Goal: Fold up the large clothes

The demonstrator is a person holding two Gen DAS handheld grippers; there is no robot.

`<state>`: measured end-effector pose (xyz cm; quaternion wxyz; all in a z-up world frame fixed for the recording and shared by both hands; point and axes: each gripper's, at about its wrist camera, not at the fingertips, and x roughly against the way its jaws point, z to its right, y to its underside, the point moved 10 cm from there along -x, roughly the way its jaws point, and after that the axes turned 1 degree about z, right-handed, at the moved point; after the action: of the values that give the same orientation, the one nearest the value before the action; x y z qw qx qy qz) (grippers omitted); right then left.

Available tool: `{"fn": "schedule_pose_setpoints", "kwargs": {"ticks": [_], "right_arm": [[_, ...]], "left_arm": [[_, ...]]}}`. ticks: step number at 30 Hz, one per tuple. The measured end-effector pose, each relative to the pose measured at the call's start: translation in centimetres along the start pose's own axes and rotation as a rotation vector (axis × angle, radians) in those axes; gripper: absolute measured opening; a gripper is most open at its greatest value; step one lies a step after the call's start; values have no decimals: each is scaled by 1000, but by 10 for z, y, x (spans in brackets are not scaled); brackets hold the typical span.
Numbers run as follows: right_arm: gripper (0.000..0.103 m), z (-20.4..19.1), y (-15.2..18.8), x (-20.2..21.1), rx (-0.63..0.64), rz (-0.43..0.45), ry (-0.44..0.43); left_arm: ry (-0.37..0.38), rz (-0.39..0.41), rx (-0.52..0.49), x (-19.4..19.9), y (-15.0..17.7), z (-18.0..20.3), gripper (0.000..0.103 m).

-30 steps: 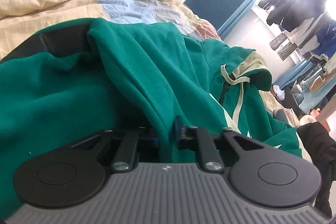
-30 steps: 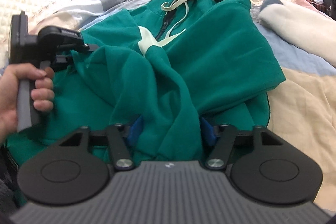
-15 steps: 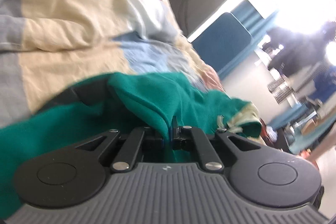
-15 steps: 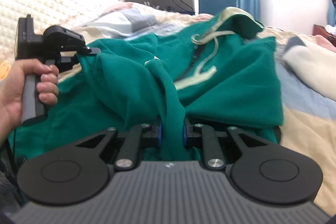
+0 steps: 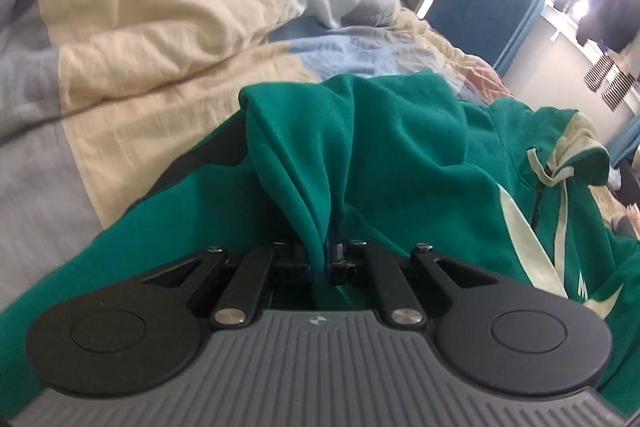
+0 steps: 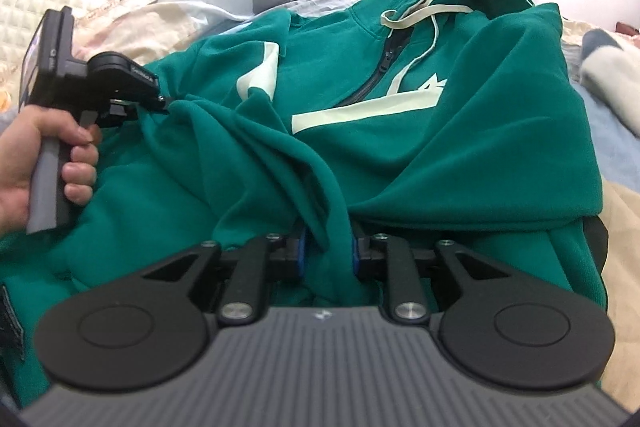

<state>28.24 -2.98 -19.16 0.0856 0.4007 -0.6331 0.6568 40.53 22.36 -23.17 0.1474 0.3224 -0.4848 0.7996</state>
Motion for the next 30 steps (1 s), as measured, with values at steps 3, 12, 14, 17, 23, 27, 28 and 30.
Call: {"fn": "schedule_pose_setpoints", "kwargs": {"ticks": [3, 12, 14, 17, 23, 27, 28, 30], "right_arm": [[25, 3, 0, 7, -30, 17, -26], [37, 5, -6, 38, -43, 78, -28], [37, 7, -10, 48, -47, 104, -21], [37, 10, -11, 66, -50, 143, -7], [37, 19, -8, 87, -50, 175, 46], [37, 25, -6, 93, -67, 189, 75], [37, 27, -6, 95, -79, 190, 76], [37, 32, -8, 100, -114, 201, 74]], "left_arm": [[-3, 30, -78, 16, -2, 7, 9], [108, 129, -177, 98, 10, 43, 27], [153, 158, -222, 114, 17, 59, 27], [231, 148, -276, 123, 36, 87, 27], [277, 40, -375, 108, 88, 126, 27], [182, -42, -452, 83, 119, 131, 27], [183, -40, -457, 83, 120, 132, 27], [192, -46, -436, 88, 115, 132, 27]]}}
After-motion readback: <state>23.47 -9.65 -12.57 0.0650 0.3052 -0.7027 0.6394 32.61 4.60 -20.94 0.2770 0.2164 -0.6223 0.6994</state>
